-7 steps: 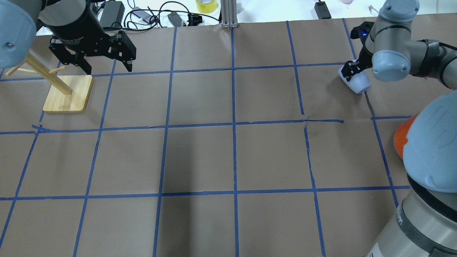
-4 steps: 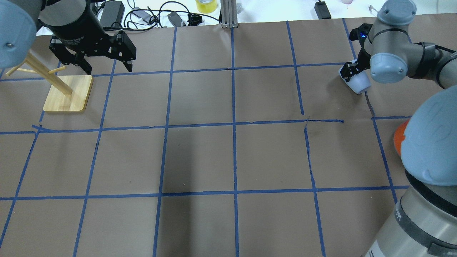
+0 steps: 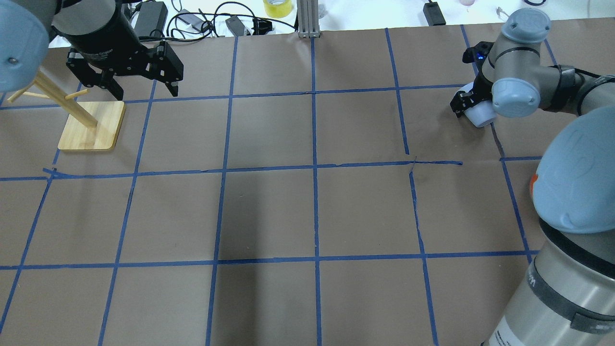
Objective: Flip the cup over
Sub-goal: 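Close the right gripper on the white cup and lift it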
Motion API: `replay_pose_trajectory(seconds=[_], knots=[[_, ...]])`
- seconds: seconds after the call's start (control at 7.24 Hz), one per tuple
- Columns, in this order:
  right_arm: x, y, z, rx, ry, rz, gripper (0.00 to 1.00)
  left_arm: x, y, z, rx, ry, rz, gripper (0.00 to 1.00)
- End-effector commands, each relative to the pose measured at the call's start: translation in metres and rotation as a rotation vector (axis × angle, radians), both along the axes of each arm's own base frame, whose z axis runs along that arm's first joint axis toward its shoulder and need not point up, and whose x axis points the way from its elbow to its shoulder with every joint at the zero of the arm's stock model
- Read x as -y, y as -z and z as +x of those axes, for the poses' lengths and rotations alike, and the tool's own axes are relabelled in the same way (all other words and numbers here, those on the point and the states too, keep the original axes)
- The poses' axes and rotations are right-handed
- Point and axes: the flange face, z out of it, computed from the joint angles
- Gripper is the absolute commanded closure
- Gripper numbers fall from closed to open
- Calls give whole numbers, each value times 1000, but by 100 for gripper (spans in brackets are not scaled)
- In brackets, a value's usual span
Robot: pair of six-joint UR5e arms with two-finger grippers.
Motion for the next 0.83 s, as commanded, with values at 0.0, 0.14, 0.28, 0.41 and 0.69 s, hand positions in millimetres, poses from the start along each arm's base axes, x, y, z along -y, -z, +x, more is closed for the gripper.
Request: replay_pose_trajectory(seconds=[0.0,0.14,0.28,0.41,0.69], knots=[[4,-10,2,24,-13,-18,90,0,0,0,0,1,0,0],[2,-34,3,12,-65,-47,97,0,0,0,2,1,0,0],[0,-59,11,12,-120,-83,97,0,0,0,0,-1,0,0],[1,-74,36,22,-242,-105,96,0,0,0,2,1,0,0],[-9,-82,176,16,-525,-120,93,0,0,0,2,1,0,0]])
